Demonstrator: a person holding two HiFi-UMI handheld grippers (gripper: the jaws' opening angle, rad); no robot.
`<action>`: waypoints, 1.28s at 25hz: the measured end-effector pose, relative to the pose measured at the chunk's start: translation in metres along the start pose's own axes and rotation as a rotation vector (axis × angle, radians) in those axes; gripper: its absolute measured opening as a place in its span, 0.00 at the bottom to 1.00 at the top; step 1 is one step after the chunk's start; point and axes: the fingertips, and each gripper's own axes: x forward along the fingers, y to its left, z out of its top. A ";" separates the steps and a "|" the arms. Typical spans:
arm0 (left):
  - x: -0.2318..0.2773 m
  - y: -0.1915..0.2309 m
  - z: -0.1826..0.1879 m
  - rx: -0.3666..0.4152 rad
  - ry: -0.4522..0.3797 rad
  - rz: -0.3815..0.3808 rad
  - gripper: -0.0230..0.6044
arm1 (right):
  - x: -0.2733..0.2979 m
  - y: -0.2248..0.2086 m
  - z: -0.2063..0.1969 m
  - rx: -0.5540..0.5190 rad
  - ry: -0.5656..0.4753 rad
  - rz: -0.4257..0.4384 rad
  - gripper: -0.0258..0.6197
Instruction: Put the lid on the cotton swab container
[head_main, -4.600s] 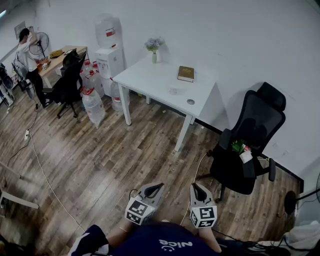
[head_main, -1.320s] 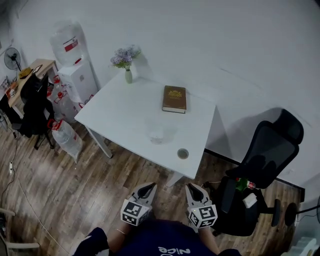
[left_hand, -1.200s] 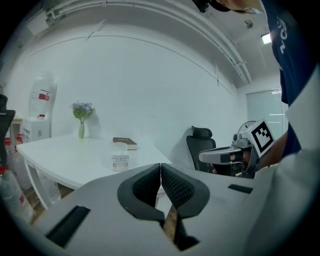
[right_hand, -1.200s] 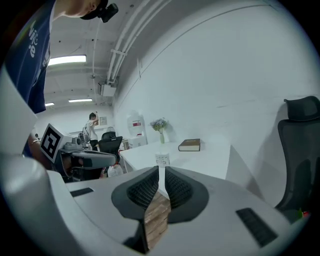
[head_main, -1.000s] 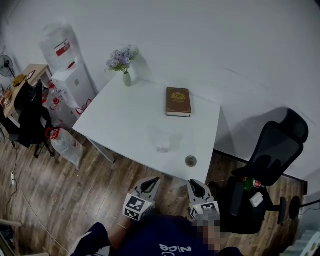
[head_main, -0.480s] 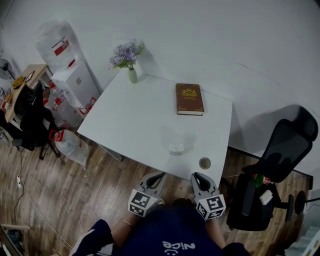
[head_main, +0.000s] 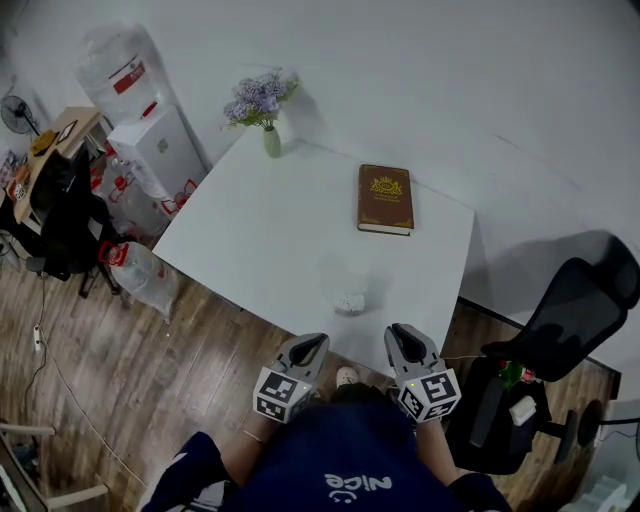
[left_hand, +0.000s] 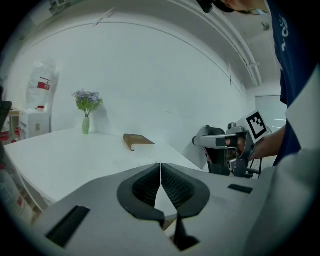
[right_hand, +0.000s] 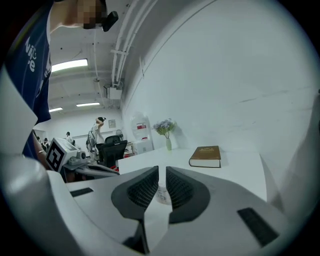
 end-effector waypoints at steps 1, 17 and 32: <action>0.005 0.002 0.003 0.001 0.001 0.001 0.07 | 0.006 -0.004 0.003 0.002 0.003 0.013 0.13; 0.024 0.025 -0.001 -0.050 0.026 0.132 0.07 | 0.101 -0.040 0.011 -0.011 0.171 0.356 0.31; 0.024 0.049 -0.008 -0.059 0.037 0.227 0.07 | 0.148 -0.038 -0.018 0.049 0.320 0.555 0.31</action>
